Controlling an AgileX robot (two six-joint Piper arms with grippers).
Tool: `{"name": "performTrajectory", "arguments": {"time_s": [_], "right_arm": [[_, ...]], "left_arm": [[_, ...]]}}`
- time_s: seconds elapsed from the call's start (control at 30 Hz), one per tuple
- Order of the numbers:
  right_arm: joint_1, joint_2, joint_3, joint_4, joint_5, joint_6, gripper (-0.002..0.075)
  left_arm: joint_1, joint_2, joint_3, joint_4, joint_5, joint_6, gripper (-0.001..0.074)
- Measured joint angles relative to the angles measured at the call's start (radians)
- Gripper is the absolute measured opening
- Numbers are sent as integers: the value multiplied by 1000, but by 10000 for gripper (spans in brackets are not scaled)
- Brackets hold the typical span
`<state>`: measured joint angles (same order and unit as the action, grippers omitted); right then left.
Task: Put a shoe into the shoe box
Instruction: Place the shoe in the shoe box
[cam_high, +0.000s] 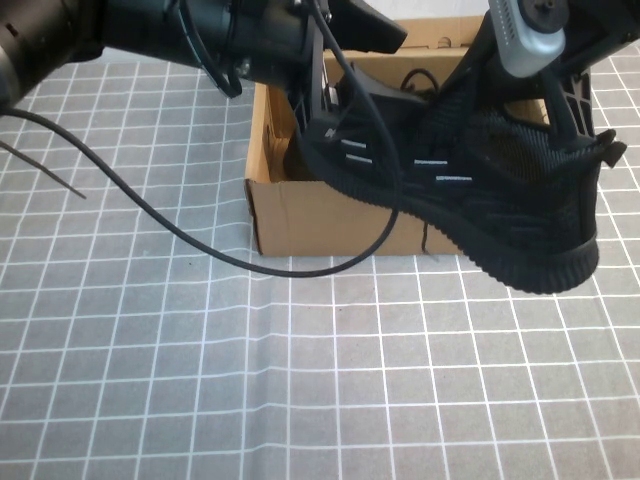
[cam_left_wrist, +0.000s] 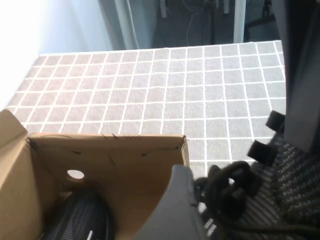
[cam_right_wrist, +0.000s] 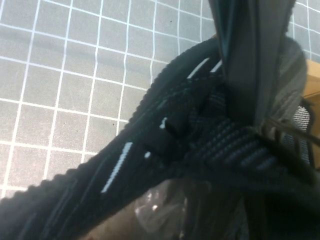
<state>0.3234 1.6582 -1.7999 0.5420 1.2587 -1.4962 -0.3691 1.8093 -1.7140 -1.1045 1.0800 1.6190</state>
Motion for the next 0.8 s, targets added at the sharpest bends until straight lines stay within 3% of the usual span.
{"name": "performTrajectory", "arguments": {"time_s": [0.8], "right_arm": [[0, 4, 0, -28, 17, -34, -6]], "left_arm": [[-80, 115, -7, 5, 38, 4, 559]]}}
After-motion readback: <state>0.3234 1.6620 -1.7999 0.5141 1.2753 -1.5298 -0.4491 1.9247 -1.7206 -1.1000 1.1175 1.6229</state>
